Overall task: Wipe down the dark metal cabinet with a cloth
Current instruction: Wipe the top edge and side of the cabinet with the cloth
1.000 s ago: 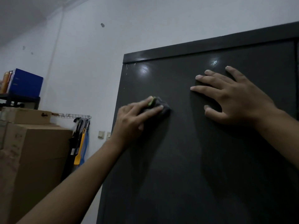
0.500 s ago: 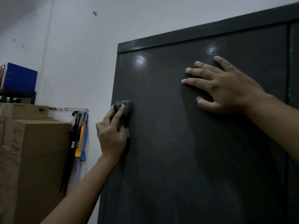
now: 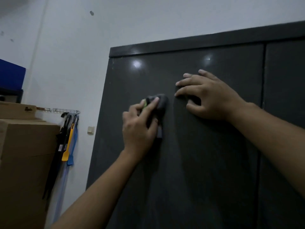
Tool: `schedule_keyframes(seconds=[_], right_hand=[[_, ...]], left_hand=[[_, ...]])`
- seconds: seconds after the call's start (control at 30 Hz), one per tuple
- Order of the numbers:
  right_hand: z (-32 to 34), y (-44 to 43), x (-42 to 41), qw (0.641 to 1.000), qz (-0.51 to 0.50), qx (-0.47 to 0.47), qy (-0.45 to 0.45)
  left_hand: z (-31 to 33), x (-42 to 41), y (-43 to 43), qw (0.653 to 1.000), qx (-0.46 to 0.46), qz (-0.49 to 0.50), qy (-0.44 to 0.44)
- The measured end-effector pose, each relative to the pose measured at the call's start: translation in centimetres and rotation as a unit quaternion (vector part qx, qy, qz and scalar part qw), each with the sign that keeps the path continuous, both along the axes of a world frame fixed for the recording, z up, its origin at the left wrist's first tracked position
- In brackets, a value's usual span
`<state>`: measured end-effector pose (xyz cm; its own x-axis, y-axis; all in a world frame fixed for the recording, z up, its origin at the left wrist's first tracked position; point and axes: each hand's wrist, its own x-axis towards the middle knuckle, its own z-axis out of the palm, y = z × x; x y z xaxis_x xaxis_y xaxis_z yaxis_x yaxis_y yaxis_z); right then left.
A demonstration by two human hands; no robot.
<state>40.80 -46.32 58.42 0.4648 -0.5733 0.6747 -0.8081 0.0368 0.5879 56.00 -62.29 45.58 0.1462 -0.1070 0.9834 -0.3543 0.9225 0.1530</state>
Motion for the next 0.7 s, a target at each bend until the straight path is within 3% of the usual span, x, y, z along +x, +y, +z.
schedule_keyframes(seconds=[0.1, 0.23, 0.37, 0.6, 0.7], right_hand=[[2.4, 2.9, -0.8, 0.997, 0.045, 0.030, -0.046], [3.9, 7.4, -4.3, 0.996, -0.001, -0.085, -0.041], [3.1, 10.8, -8.2, 0.985, -0.067, -0.142, -0.076], [1.1, 11.8, -9.9, 0.980, -0.037, -0.189, -0.052], [1.0, 11.8, -9.9, 0.979, -0.027, -0.194, -0.064]], left_hand=[[5.2, -0.5, 0.2, 0.991, 0.088, -0.023, 0.099], [10.4, -2.1, 2.1, 0.986, 0.103, -0.029, 0.129], [10.9, -6.5, 6.4, 0.998, 0.025, 0.000, 0.065], [3.9, -10.4, 12.9, 0.988, -0.124, 0.009, -0.092], [4.5, -8.8, 11.7, 0.973, -0.182, 0.060, -0.130]])
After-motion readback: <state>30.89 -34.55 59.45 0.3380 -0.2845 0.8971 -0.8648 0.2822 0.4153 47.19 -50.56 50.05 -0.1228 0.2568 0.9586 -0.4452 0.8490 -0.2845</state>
